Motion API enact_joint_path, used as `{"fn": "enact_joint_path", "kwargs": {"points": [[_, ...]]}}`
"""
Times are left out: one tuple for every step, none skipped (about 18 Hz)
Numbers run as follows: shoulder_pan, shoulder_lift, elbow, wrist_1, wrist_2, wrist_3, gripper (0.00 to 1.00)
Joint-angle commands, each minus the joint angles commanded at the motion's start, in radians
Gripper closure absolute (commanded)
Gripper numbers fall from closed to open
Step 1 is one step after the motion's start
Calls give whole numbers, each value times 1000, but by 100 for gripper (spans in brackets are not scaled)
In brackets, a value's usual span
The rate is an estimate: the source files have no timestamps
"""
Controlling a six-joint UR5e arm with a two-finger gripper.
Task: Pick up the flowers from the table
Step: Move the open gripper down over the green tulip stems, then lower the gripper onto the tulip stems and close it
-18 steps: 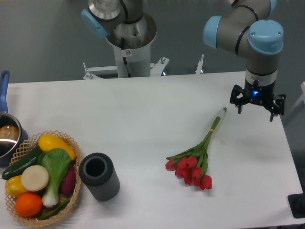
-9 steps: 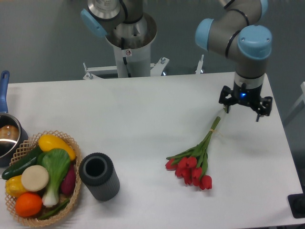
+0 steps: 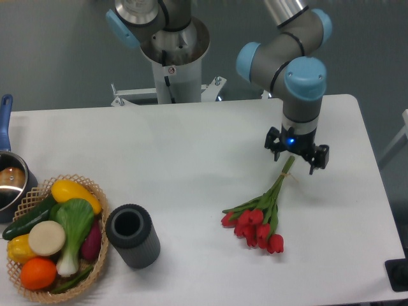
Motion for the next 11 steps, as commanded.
{"fn": "enact_joint_path", "kwargs": {"points": [[-15,-8,6,0,0,-20,0],[-26,-14,6,0,0,-29,0],[-31,-25,5,0,0,-31,0],[-35,-34,6,0,0,-31,0],[-48,-44,11,0,0,-31,0],[-51,-57,14,0,0,-34,0],[-51,-64,15,0,0,-43,0],[-55,-71,18,0,0,-48,0],[-60,-80,26,0,0,-48,0],[-61,-87,29,0,0,-48,0],[-63,-95,34,0,2,-51,1]]}}
